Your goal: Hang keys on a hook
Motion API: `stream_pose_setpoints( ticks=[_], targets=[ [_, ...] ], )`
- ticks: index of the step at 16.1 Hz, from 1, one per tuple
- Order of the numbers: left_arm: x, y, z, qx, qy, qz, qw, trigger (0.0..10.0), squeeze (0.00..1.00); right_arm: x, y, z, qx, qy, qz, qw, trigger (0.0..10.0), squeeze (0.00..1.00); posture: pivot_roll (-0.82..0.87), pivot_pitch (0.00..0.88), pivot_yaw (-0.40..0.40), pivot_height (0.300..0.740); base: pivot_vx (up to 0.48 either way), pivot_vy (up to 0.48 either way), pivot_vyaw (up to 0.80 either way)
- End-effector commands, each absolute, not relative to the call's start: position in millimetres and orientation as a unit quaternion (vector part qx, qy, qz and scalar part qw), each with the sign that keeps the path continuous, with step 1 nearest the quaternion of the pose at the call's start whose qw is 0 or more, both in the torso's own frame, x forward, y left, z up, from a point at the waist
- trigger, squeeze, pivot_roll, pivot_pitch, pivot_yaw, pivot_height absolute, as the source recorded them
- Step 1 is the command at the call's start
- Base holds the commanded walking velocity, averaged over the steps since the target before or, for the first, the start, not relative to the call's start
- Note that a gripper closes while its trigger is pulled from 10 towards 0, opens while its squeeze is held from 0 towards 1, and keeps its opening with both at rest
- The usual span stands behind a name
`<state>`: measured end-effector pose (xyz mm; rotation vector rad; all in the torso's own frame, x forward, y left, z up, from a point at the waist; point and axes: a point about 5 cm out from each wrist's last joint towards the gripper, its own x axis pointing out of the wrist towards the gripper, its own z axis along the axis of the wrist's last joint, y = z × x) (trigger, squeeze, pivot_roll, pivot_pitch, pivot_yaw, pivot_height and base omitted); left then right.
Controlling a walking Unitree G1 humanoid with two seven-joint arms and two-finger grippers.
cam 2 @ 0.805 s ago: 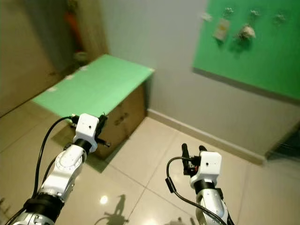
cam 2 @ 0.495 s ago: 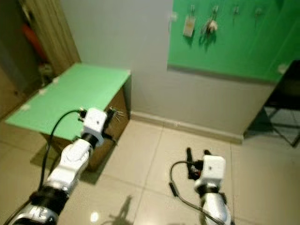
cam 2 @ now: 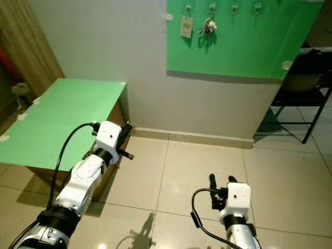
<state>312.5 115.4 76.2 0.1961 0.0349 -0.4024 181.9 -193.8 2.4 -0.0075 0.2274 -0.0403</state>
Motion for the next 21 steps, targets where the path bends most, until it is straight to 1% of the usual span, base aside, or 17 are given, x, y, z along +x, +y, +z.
stream_pose_setpoints(
  ticks=[1, 3, 9, 12, 16, 20, 21],
  targets=[
    [314, 125, 75, 0.099, 0.024, -0.189, 0.977, 10.0, 0.0, 191, -187, 4, 0.002, 0.1, -0.008, 0.995, 10.0, 0.0, -0.23, 0.0, 0.101, 0.74, 0.48, 0.0, 0.0],
    [313, 123, 76, 0.102, 0.02, -0.205, 0.973, 10.0, 0.0, 193, -189, -5, -0.003, 0.118, -0.003, 0.993, 10.0, 0.0, -0.23, 0.0, 0.099, 0.74, 0.48, 0.0, 0.0],
    [308, 112, 74, 0.103, 0.013, -0.228, 0.968, 10.0, 0.0, 199, -194, -16, -0.001, 0.122, 0.001, 0.993, 10.0, 0.0, -0.23, 0.0, 0.097, 0.74, 0.48, 0.0, -0.62],
    [308, 107, 74, 0.11, 0.009, -0.237, 0.965, 10.0, 0.0, 201, -194, -9, -0.009, 0.1, 0.005, 0.995, 10.0, 0.0, -0.23, 0.0, 0.1, 0.74, 0.48, 0.0, -0.59],
    [307, 105, 73, 0.125, 0.008, -0.244, 0.962, 10.0, 0.0, 205, -186, 6, -0.013, 0.07, -0.001, 0.997, 10.0, 0.0, -0.23, 0.0, 0.104, 0.74, 0.434, 0.0, 0.0],
    [307, 106, 72, 0.127, 0.01, -0.243, 0.962, 10.0, 0.0, 204, -180, 11, -0.013, 0.069, 0.004, 0.998, 10.0, 0.0, -0.23, 0.0, 0.102, 0.74, 0.387, -0.277, 0.0],
    [306, 105, 71, 0.142, 0.008, -0.245, 0.959, 10.0, 0.0, 204, -178, 12, -0.013, 0.069, 0.006, 0.997, 10.0, 0.0, -0.23, 0.0, 0.103, 0.74, 0.345, -0.33, 0.0]
  ],
)
